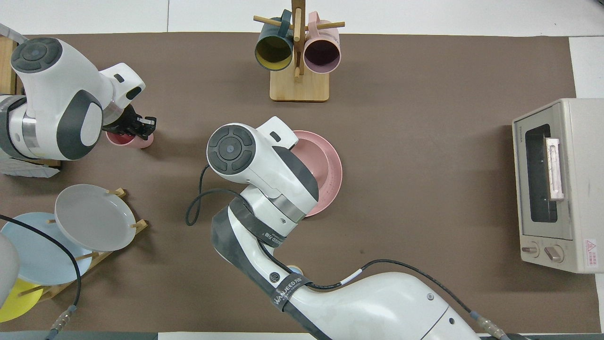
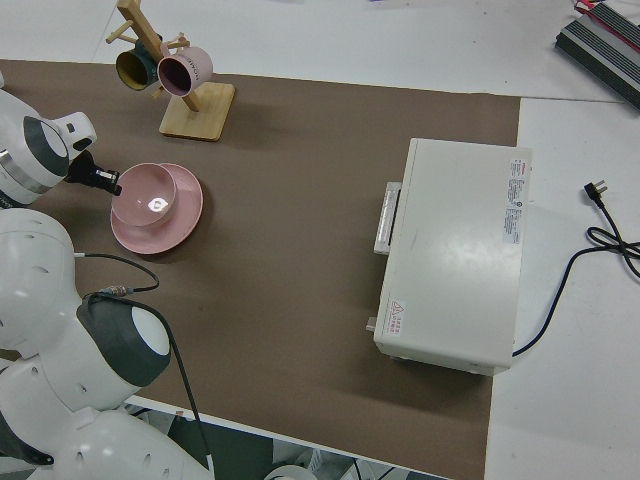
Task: Organize tableware
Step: 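Carry the bowl onto the plate while the left gripper grasps the cup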
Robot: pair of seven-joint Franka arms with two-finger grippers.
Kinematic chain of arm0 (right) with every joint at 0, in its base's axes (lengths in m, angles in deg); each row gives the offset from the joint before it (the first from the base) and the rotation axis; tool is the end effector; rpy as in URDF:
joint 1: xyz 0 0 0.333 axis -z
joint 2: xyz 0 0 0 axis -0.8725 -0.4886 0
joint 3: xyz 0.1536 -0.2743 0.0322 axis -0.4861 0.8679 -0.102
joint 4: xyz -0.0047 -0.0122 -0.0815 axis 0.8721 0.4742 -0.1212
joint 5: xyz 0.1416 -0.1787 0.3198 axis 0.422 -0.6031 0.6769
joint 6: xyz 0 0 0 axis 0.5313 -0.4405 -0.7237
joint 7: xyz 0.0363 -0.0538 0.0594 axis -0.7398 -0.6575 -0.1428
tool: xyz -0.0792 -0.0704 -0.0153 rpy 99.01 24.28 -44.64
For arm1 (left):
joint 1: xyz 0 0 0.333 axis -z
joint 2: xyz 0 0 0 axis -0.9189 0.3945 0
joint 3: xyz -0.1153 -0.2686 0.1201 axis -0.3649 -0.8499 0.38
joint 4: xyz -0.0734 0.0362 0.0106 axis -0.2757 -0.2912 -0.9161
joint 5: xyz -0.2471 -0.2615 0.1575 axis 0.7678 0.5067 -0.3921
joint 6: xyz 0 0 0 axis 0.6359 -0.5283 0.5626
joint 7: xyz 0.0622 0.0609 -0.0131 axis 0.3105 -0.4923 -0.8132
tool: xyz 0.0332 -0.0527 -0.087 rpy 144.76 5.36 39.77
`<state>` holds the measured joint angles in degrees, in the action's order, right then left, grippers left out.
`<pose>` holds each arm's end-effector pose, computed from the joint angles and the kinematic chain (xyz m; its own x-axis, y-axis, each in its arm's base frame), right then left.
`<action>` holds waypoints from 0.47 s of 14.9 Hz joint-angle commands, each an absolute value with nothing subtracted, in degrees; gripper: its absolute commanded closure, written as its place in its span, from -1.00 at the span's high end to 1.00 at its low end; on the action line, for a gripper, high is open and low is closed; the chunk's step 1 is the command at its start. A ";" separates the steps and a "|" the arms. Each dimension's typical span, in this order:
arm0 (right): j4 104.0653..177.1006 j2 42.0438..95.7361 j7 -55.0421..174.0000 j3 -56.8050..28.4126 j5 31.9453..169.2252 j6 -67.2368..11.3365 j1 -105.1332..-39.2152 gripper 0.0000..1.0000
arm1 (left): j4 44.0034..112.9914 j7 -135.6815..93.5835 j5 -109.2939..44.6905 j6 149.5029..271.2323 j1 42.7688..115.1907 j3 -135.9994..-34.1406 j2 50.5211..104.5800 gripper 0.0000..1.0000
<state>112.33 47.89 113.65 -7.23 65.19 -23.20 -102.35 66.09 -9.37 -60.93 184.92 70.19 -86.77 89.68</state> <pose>0.5487 0.4829 0.3697 0.9969 -0.0422 0.0658 -0.0450 -0.9982 0.0407 0.6423 -0.0832 0.3676 0.9903 -0.0958 -0.1009 -0.0991 -0.9947 -0.0278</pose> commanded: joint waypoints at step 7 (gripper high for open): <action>110.56 58.36 104.25 -7.52 67.69 -13.39 -93.73 1.00 | 58.01 -12.79 -60.96 176.52 70.89 -86.79 86.48 -1.00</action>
<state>109.11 51.30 110.71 -6.58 65.36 -18.03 -98.93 62.28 -9.82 -60.88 182.52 70.21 -86.78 88.00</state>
